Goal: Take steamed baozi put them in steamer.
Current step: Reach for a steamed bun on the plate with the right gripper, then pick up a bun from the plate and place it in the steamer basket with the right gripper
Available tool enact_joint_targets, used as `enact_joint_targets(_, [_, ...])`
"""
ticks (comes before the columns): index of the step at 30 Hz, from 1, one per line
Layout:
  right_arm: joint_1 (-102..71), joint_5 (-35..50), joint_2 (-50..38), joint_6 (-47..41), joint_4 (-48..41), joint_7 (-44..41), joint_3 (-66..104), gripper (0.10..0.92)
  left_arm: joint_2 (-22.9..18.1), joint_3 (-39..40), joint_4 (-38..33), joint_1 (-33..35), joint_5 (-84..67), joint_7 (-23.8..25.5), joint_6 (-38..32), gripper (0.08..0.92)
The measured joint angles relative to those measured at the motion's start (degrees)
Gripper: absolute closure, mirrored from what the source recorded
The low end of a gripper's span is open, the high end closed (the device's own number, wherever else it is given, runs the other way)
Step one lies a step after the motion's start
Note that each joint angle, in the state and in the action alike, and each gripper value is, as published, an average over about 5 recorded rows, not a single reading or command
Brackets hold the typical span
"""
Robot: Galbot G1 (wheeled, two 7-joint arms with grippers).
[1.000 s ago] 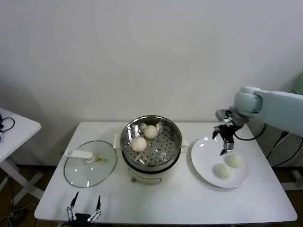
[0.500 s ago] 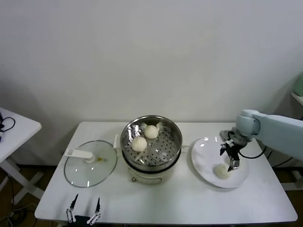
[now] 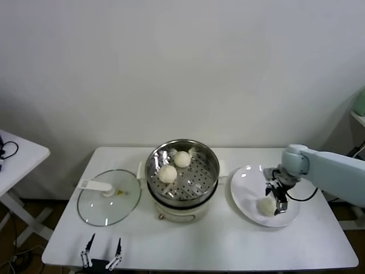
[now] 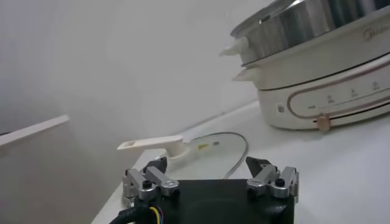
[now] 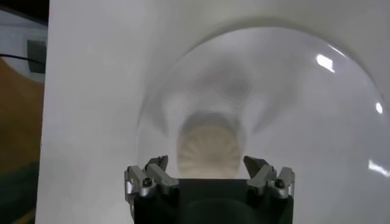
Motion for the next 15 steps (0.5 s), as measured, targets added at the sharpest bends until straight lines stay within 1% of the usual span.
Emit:
enact_joint_targets(3, [-0.93, -0.43, 0.19, -0.18, -0.26, 0.38, 0.88, 0.217, 0.00, -0.03, 0.06, -0.11, 0.01, -0.02, 0.01, 0.177])
enact_joint_targets(10, [-1.90, -1.18, 0.17, -0.28, 0.00, 0.67, 2.15, 0.347, 0.00, -0.02, -0.01, -0.04, 0.04, -0.11, 0.02, 0.177])
enact_joint_targets(13, [-1.90, -1.60, -0.09, -0.19, 0.39, 0.68, 2.37, 0.387, 0.00, -0.04, -0.10, 0.11, 0.06, -0.19, -0.04, 0.177])
enact_joint_targets(15, [-1.69, -1.73, -0.31, 0.01, 0.75, 0.62, 2.38, 0.399, 0.00, -0.06, -0.21, 0.21, 0.09, -0.22, -0.06, 0.177])
